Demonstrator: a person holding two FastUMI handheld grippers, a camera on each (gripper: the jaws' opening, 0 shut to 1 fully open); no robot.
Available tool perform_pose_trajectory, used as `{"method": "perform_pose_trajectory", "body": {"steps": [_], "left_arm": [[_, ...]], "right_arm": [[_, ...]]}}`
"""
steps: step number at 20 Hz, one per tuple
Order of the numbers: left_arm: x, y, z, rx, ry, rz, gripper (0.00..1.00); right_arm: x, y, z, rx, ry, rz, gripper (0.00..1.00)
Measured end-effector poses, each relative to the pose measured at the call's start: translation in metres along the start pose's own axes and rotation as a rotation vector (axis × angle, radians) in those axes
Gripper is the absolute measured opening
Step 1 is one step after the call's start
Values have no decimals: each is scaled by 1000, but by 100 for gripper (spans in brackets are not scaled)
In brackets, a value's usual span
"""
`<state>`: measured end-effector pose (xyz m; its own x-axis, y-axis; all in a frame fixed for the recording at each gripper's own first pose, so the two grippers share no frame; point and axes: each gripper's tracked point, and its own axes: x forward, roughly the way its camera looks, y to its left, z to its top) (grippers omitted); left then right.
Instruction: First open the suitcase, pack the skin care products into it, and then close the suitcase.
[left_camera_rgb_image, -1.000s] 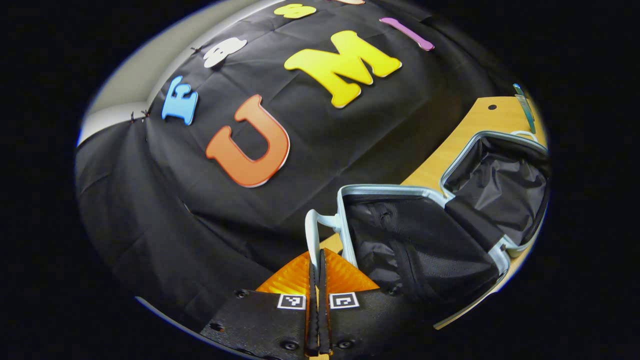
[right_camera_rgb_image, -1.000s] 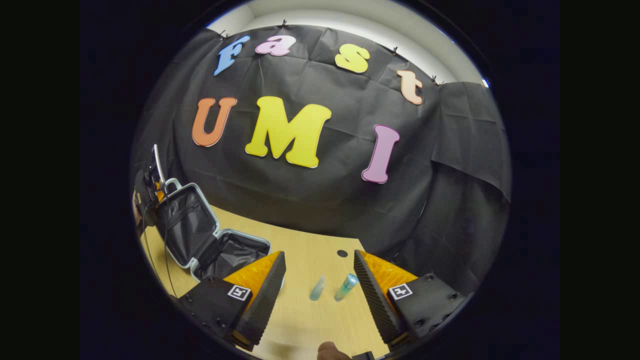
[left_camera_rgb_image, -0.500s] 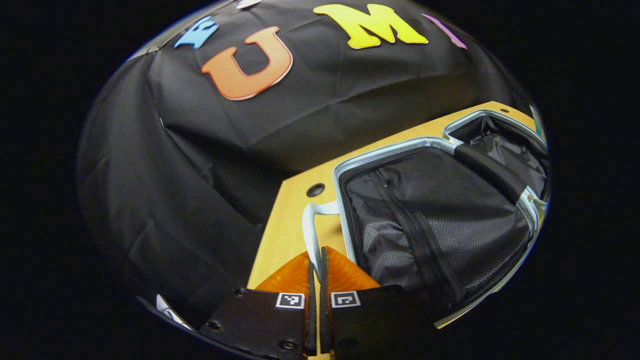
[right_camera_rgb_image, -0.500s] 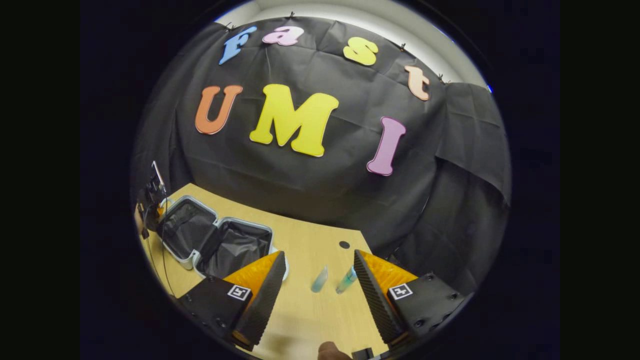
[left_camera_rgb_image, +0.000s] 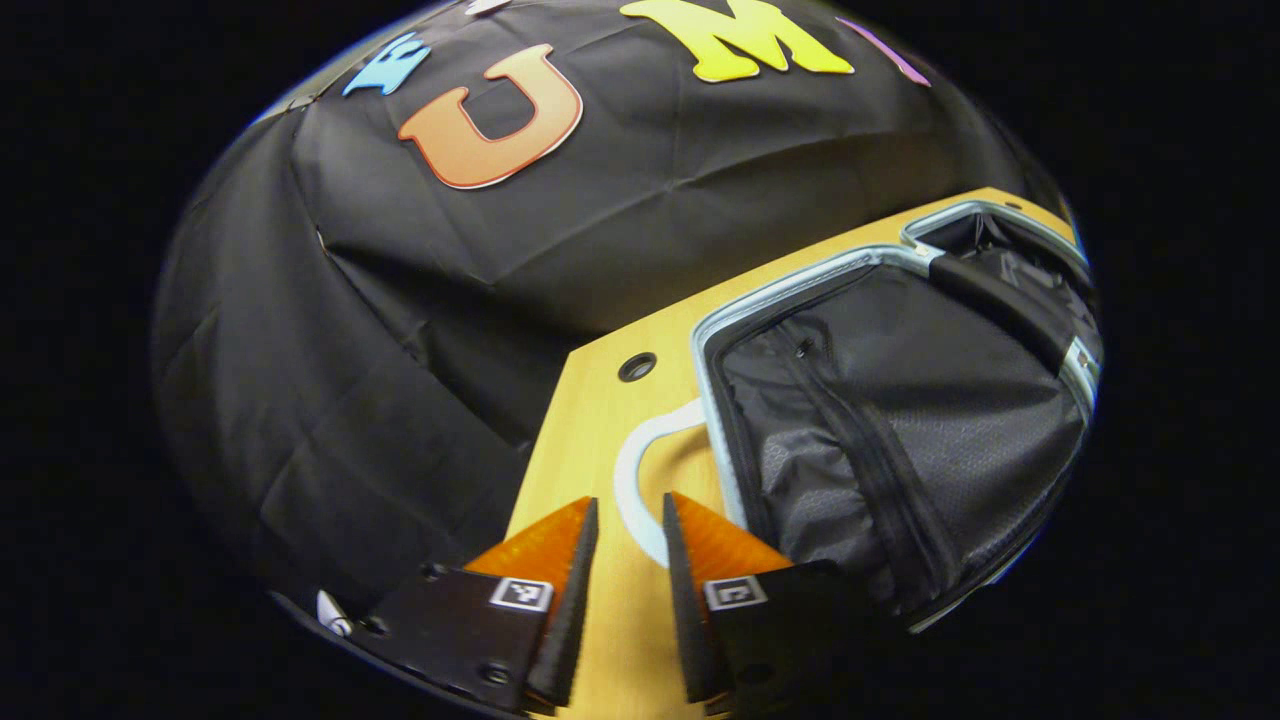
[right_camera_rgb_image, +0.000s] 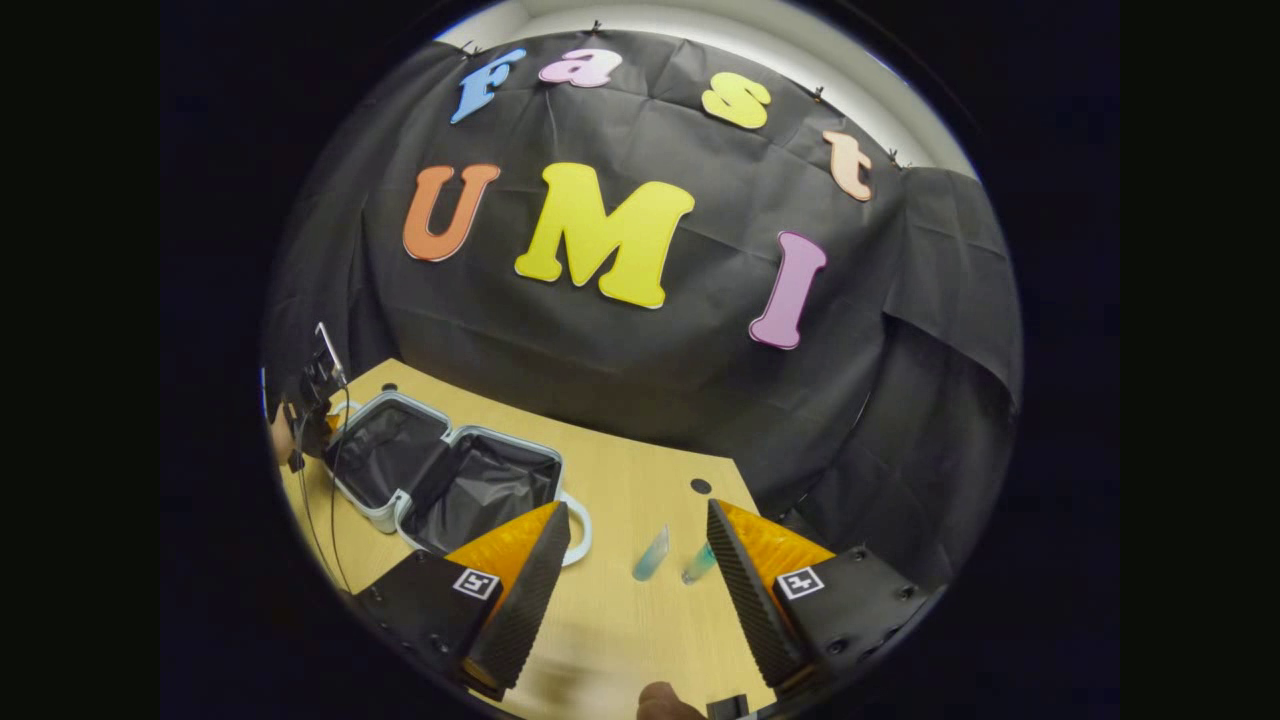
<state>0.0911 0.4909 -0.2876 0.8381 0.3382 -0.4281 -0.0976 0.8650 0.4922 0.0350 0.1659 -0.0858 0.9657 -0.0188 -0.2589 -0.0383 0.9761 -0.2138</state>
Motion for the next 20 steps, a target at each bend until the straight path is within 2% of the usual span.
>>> {"method": "perform_pose_trajectory", "body": {"steps": [1, 2, 4, 5, 7, 10, 14, 20], "left_arm": [[-2, 2, 2, -4, -2, 4, 49], [-6, 2, 2, -10, 0, 9, 55], [-22, 0, 6, -51, 1, 4, 85], [-31, -3, 10, -77, 1, 2, 82], [-50, -15, 18, -123, 5, -2, 96], [-84, -50, 50, -187, -24, -28, 99], [-126, -125, 104, -196, -82, -92, 99], [-171, -255, 174, -176, -137, -252, 99]], "right_arm": [[2, -2, -3, 5, 5, 6, 82], [3, -4, -7, 10, 9, 9, 82], [5, -11, -13, 16, 11, 20, 82], [5, -16, -16, 18, 9, 26, 82], [6, -28, -21, 22, 5, 39, 82], [10, -53, -29, 41, -2, 52, 82], [16, -90, -48, 71, 15, 58, 82], [27, -133, -63, 47, -3, 89, 82]]}}
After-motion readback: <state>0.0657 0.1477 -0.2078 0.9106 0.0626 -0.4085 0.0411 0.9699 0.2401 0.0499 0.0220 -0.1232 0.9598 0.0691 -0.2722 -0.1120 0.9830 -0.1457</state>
